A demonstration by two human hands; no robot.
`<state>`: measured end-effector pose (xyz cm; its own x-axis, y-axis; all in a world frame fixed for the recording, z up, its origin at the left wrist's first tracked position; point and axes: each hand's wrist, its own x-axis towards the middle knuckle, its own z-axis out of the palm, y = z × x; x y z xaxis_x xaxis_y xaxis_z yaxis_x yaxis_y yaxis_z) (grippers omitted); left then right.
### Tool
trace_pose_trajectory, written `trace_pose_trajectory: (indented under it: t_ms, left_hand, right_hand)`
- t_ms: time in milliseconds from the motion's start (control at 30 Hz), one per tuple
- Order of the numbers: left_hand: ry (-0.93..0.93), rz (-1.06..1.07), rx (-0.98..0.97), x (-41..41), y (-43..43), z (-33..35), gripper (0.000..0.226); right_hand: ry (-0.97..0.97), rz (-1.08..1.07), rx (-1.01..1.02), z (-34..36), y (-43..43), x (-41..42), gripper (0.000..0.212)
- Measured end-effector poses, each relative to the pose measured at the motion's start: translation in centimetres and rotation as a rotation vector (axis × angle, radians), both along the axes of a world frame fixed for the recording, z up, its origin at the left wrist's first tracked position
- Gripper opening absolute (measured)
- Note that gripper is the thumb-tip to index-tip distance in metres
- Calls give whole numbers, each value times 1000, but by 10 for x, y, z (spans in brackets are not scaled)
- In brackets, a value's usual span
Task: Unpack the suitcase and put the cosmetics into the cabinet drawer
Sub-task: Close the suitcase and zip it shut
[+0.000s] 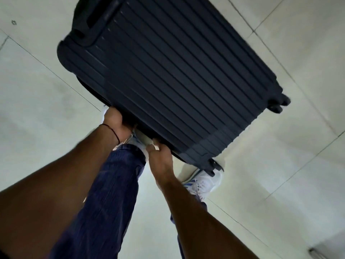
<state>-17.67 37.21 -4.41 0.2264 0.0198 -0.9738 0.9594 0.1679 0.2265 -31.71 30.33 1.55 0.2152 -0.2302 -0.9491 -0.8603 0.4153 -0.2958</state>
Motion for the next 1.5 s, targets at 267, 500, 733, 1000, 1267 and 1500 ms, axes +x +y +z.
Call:
trace_pose_trajectory:
  t_ms: [267,500,733,1000,1267,1500]
  left_hand:
    - [-57,-157,-119,19,-58,10,41]
    - [-24,-180,-171,28,-111,12,36]
    - [-22,-215,-136,4,-111,-4,16]
    - [-7,-162,-57,-5,-103,-18,14]
    - [-76,-199,-27,-22,-104,-16,27]
    - [-49,-253,9,-40,-101,-7,27]
  right_hand:
    - [-133,151,-188,-8,-56,5,49]
    - [-102,112,-353,-9,-119,14,47]
    - [-38,180,-489,-24,-126,-33,55]
    - [-11,529,-538,-67,-132,-45,68]
    - [-172,-603,-93,-65,-132,-29,22]
    - [-272,-1053,118,-54,-138,-47,21]
